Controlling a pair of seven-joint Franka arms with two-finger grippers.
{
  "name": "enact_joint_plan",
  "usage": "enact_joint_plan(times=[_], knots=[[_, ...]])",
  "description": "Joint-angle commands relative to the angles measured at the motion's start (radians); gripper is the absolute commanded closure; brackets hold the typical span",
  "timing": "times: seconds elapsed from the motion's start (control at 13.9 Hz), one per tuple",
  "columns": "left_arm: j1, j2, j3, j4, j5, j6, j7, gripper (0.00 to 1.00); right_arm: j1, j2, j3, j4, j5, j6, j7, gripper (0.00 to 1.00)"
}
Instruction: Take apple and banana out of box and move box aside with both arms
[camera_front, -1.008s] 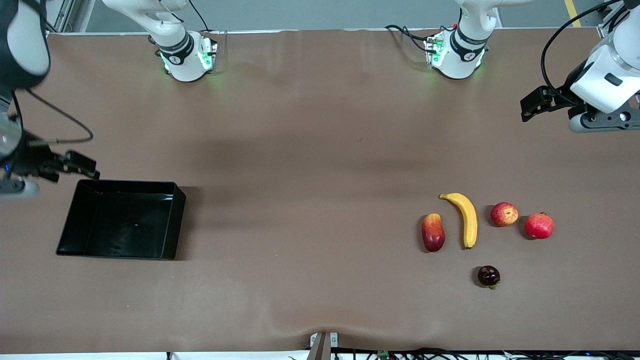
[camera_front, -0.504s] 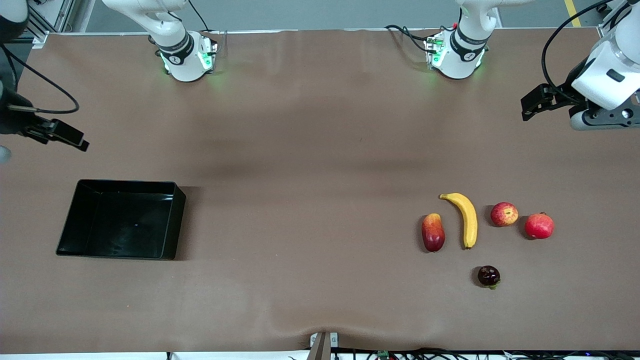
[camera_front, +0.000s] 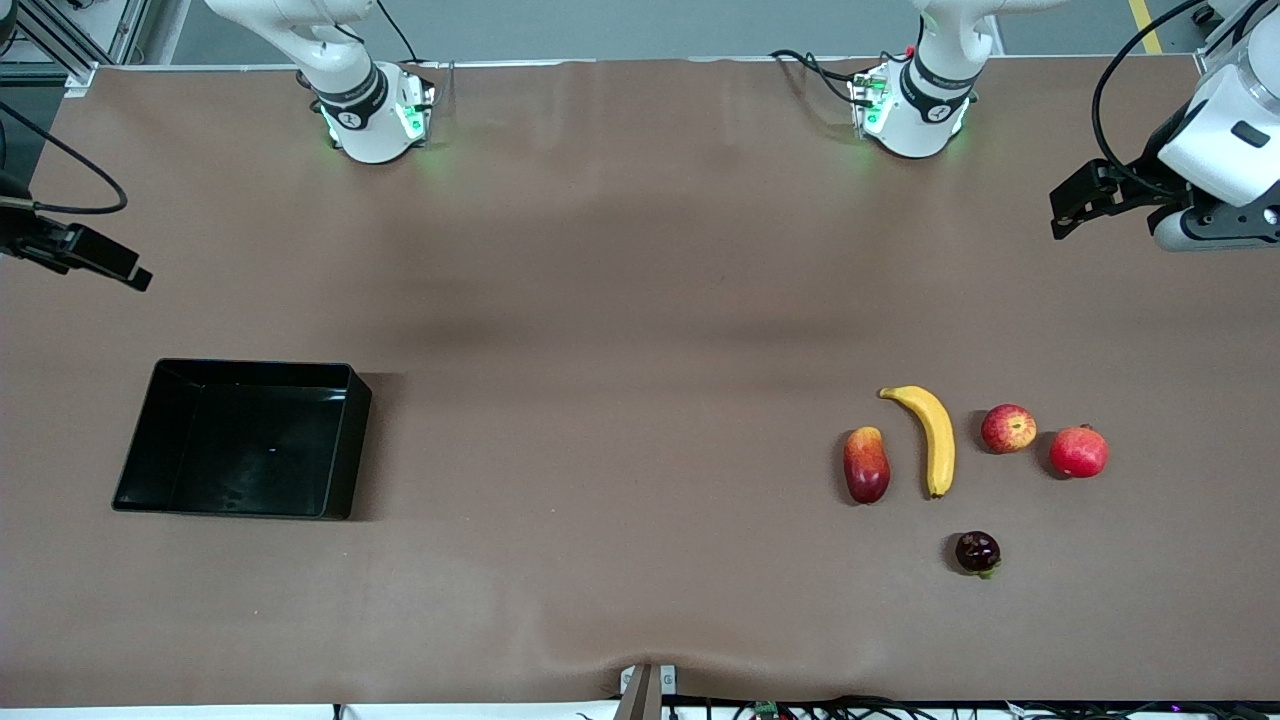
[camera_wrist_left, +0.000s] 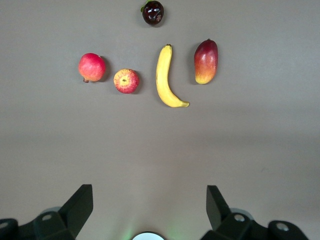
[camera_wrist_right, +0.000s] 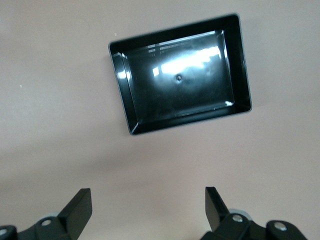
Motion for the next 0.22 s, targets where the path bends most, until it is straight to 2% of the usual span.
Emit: enact_joint_plan(times=[0.0,0.14], knots=[[0.001,-0.003,-0.001,0.012,-0.018,-0.003,0.014,0.00,-0.008,0.003,0.007,0.013,0.009,-0.016,0.013,0.00],[0.000,-0.002,-0.001,0.011,-0.018,-0.003,0.012,0.00,-0.005,0.006,0.007,0.013,0.009,-0.014,0.013,0.00]])
